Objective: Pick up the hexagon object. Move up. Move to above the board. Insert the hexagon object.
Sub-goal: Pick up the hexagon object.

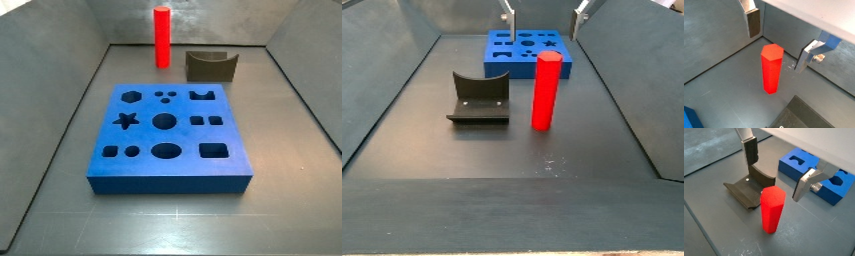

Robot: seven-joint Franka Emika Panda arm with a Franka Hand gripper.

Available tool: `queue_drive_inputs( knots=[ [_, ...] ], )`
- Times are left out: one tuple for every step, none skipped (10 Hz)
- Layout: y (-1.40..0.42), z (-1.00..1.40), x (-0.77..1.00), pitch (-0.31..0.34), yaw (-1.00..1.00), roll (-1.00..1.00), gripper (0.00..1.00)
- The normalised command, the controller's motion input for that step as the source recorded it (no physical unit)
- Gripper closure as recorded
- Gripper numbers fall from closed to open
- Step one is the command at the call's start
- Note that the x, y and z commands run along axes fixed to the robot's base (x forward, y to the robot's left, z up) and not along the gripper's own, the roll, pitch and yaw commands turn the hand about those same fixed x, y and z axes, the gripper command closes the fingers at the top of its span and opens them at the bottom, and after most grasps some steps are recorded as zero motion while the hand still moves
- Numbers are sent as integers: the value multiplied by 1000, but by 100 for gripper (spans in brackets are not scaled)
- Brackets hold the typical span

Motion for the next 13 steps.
queue_drive_inputs(
  knots=[
    [349, -837, -311, -177, -89, 6, 0],
    [620, -966, 0, -93, -20, 24, 0],
    [251, -220, 9, -69, 77, -6, 0],
    [-86, -331, -31, -109, 0, 76, 0],
    [-117, -963, 0, -93, 0, 157, 0],
    [-106, -566, -117, -171, 0, 59, 0],
    [0, 0, 0, 0, 0, 0, 100],
    [0, 0, 0, 0, 0, 11, 100],
    [0, 0, 0, 0, 0, 0, 100],
    [0, 0, 0, 0, 0, 0, 100],
    [0, 0, 0, 0, 0, 0, 100],
    [0, 0, 0, 0, 0, 0, 100],
    [0, 0, 0, 0, 0, 0, 100]
  ],
)
